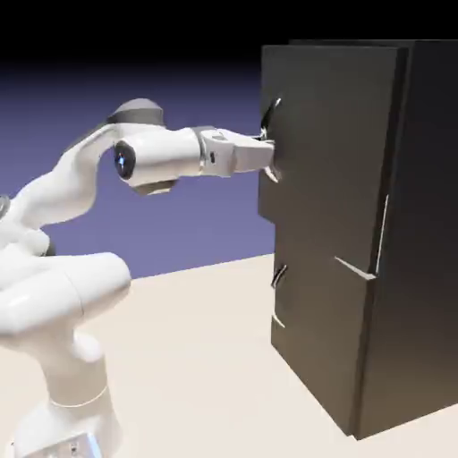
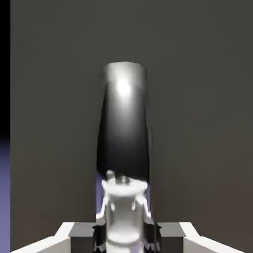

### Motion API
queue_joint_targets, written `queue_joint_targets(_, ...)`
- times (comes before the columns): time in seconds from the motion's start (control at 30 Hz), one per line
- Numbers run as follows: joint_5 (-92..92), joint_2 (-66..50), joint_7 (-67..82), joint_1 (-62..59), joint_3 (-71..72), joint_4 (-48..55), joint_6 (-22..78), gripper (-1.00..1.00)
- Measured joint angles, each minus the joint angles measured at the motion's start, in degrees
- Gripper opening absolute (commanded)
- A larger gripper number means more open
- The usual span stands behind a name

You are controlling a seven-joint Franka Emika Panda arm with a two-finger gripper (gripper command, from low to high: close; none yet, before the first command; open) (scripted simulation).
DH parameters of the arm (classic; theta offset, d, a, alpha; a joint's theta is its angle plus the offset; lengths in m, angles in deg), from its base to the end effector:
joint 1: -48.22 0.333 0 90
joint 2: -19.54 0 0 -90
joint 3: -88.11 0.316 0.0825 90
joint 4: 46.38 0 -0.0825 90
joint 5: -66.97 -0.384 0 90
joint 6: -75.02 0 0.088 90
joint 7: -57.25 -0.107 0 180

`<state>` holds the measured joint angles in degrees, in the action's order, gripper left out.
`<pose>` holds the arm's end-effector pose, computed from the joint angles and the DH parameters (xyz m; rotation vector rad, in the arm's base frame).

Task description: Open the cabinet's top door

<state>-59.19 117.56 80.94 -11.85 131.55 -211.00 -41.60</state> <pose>0.2824 0.0296 0.5593 -1.7664 0.5101 -1.6106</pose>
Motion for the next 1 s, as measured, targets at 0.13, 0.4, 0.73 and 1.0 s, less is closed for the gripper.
queue_joint_targets(0.13, 5.0, -1.9, 4.8, 0.9, -8.3, -3.6, 8.3, -1.00)
queue_joint_targets(0.4, 17.9, -9.4, 13.6, -0.6, -24.9, -5.8, 23.4, -1.00)
queue_joint_targets(0.73, 37.8, -28.4, 26.7, -2.3, -43.7, -0.2, 41.6, -1.00)
queue_joint_targets(1.0, 50.6, -45.0, 35.8, 0.3, -53.2, 8.9, 52.7, -1.00)
